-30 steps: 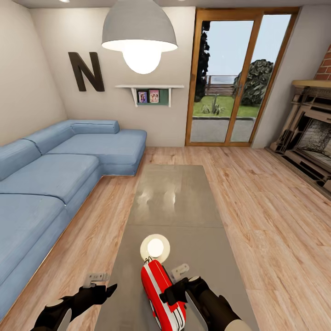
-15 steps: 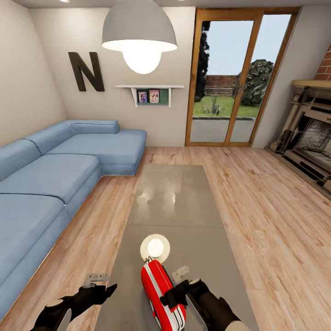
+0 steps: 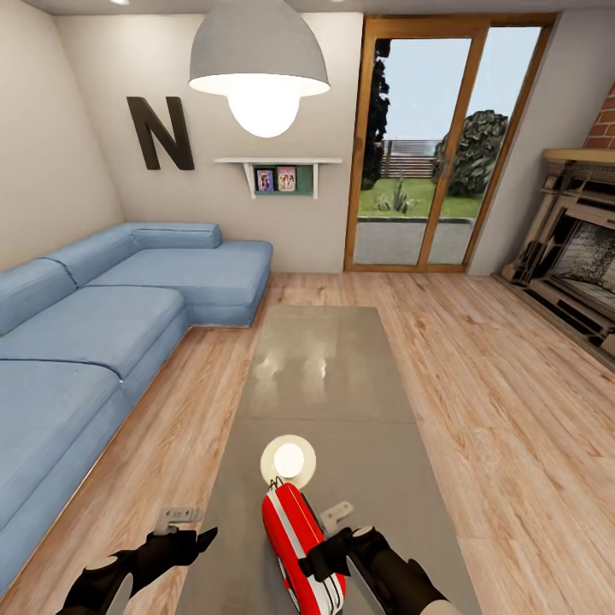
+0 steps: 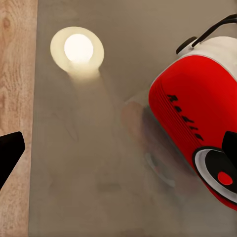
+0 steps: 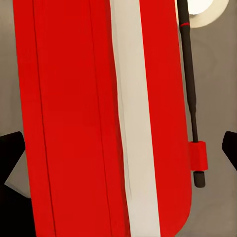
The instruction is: Turn on the radio receiver that's on the table in the living room.
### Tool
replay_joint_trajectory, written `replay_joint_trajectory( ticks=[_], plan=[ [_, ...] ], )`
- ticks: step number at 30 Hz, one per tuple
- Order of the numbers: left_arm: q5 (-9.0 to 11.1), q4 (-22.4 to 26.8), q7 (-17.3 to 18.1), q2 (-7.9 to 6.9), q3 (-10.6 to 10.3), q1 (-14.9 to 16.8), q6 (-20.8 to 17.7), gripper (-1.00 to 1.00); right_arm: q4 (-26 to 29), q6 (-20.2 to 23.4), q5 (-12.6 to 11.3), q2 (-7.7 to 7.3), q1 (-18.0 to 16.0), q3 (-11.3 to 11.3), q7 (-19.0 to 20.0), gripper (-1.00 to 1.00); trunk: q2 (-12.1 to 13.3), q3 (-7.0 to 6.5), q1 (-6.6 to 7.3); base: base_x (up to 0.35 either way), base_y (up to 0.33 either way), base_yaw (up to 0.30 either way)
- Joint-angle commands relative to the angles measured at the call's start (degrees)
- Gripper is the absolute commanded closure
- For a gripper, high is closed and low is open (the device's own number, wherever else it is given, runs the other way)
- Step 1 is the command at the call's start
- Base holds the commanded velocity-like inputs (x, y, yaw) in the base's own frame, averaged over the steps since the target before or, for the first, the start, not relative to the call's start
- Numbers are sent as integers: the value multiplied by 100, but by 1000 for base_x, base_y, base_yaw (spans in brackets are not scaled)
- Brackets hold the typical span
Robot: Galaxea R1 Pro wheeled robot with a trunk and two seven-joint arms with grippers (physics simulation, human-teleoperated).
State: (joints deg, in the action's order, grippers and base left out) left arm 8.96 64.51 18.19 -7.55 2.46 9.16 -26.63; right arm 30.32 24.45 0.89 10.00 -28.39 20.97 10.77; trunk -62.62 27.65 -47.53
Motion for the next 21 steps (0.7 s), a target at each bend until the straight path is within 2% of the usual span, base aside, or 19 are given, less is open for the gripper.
replay_joint_trajectory(
  ticks=[1, 2, 21],
  plan=[
    [0, 0, 0, 0, 0, 0, 0, -100, 0, 0, 0, 0, 0, 1, 1, -100, 0, 0, 0, 0, 0, 0],
    [0, 0, 0, 0, 0, -1, 0, -100, 0, -1, 0, 0, 0, 2, 3, 100, 0, 0, 0, 0, 0, 0],
    [0, 0, 0, -1, 0, 0, 0, -100, 25, -2, 28, 0, 0, 4, 6, 100, 0, 0, 0, 0, 0, 0]
  ],
)
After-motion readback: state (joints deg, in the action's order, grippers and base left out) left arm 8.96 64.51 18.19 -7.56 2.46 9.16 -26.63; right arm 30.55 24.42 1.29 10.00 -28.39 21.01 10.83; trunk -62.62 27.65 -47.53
